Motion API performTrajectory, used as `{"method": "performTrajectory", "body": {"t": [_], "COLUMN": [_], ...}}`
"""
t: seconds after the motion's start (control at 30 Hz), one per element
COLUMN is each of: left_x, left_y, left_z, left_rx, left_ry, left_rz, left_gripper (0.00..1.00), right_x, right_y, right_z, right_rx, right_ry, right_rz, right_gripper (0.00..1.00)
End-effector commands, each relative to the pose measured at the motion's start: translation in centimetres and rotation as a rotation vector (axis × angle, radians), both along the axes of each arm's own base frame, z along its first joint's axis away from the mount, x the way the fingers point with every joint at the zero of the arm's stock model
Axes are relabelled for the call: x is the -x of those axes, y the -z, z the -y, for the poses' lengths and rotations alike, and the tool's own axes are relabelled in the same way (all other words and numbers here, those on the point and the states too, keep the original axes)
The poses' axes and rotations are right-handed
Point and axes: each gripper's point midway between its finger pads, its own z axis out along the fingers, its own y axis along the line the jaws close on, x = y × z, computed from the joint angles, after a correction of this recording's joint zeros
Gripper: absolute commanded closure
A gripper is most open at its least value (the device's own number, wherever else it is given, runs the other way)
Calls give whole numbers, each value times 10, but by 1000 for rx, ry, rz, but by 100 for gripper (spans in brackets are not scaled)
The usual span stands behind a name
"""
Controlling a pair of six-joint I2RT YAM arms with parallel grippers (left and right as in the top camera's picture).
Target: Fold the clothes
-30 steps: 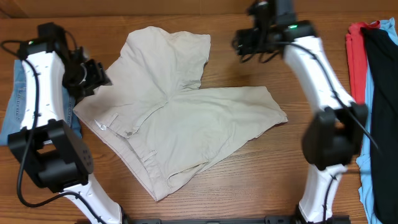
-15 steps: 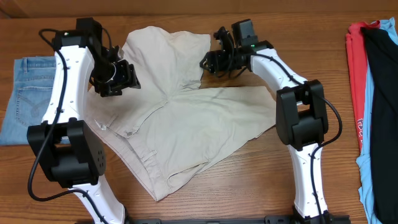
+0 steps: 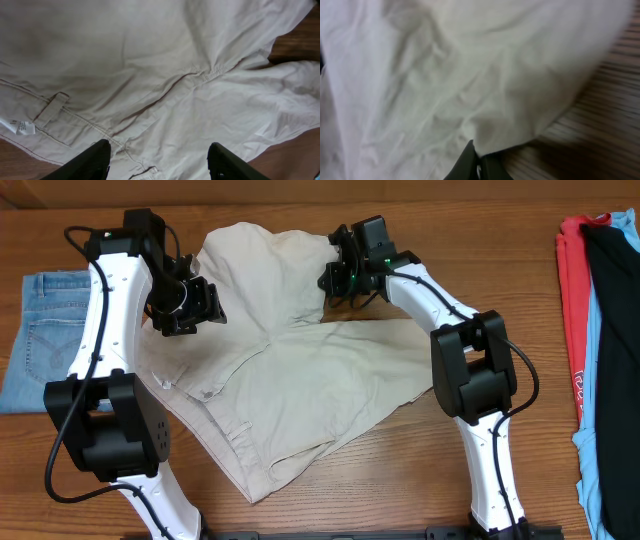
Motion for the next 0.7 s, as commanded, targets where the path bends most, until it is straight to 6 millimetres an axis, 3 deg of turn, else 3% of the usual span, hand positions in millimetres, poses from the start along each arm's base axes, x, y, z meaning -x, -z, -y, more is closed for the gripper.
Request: {"method": "performTrajectory", "body": {"t": [0.0,0.17,0.27,0.37,0.5,0.67], "left_x": [-3,-4,-6,-8,-9,-9], "left_y": [-9,-9,-9,-9,-10,-11], "left_z": [1,1,1,1,1,6], "left_rx": [-11,-11,-12,-12,-12,16], "left_ry": [24,24,24,24,24,27], "left_rz": [33,40,47,56,60,63], "left_gripper": [35,35,34,34,34,33], "right_x": [-33,-48,-37,-11,33,49], "right_y": [-4,-27,-36,-32,-17,-19], "right_z": [51,164,231,281,304,292], "right_rx": [54,182,259,285,321,344], "right_ry": [209,458,581,656,674,591], "right_rz": [-12,-66,-131,-251,-436,-476], "right_gripper": [96,96,96,96,96,82]}}
